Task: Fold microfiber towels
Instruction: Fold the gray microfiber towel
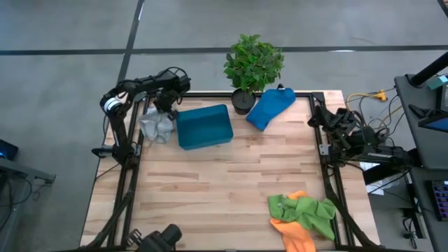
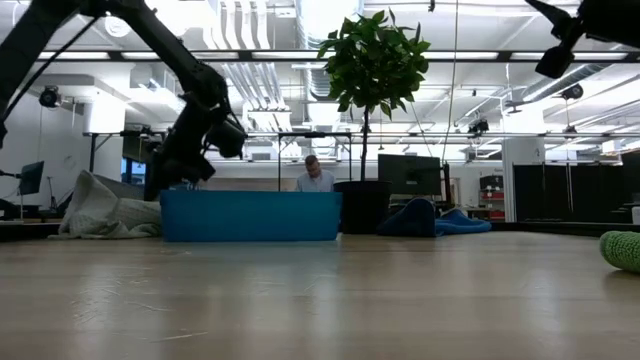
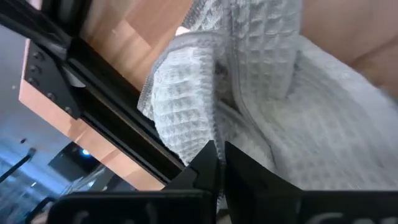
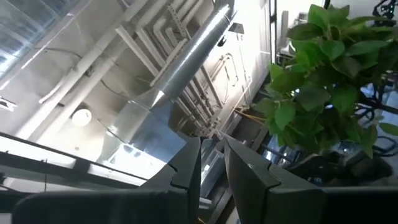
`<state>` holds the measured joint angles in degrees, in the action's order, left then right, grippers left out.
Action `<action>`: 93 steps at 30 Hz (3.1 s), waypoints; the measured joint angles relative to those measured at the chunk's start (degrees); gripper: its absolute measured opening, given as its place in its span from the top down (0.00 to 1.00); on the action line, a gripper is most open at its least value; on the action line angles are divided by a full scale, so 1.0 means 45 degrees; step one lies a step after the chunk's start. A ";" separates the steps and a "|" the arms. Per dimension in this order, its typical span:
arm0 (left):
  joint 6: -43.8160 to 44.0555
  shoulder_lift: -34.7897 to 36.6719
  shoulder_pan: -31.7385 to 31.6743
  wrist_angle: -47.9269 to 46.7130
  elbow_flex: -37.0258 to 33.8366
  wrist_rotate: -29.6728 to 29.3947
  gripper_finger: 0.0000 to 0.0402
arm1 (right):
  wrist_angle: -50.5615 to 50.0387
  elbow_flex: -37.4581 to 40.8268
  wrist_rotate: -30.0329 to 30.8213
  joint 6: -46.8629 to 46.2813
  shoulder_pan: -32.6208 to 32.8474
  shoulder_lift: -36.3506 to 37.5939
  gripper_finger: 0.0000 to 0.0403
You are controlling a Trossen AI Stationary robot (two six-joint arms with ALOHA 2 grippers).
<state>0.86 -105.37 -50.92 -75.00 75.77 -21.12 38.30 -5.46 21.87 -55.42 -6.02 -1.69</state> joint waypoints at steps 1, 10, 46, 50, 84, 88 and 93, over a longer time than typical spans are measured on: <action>-0.0026 0.0213 0.0000 0.0015 -0.0002 0.0204 1.00 | -0.0128 -0.0047 0.0000 -0.0002 0.0000 0.0000 0.83; 0.0070 0.1043 0.0994 0.0139 -0.0499 -0.1546 1.00 | -0.1027 -0.0174 0.0000 -0.0032 0.0000 -0.0003 0.83; 0.2404 -0.0197 0.1831 0.4669 -0.1846 -0.4878 1.00 | -0.1225 -0.1772 -0.1655 0.0419 0.0010 -0.0059 0.83; 0.2410 -0.0196 0.1812 0.4186 -0.1861 -0.5201 1.00 | -0.1240 -0.1814 -0.1651 0.0369 0.0015 -0.0396 0.83; 0.7526 -0.0032 0.6681 0.1705 -0.2181 -0.3674 1.00 | 0.1211 -0.1865 -0.3397 -0.0353 0.0029 -0.4303 0.83; 0.8223 0.0100 0.6742 0.0093 -0.2188 -0.3898 1.00 | 0.1225 -0.1865 -0.3670 -0.0355 0.0029 -0.4305 0.83; 0.8291 0.1638 0.6970 -0.1257 -0.1987 -0.4082 1.00 | 0.1231 -0.1865 -0.4296 -0.0359 0.0032 -0.4331 0.83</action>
<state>38.17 -98.00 -19.55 -80.66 66.83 -39.49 43.84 -13.85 2.54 -57.04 -5.88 -21.18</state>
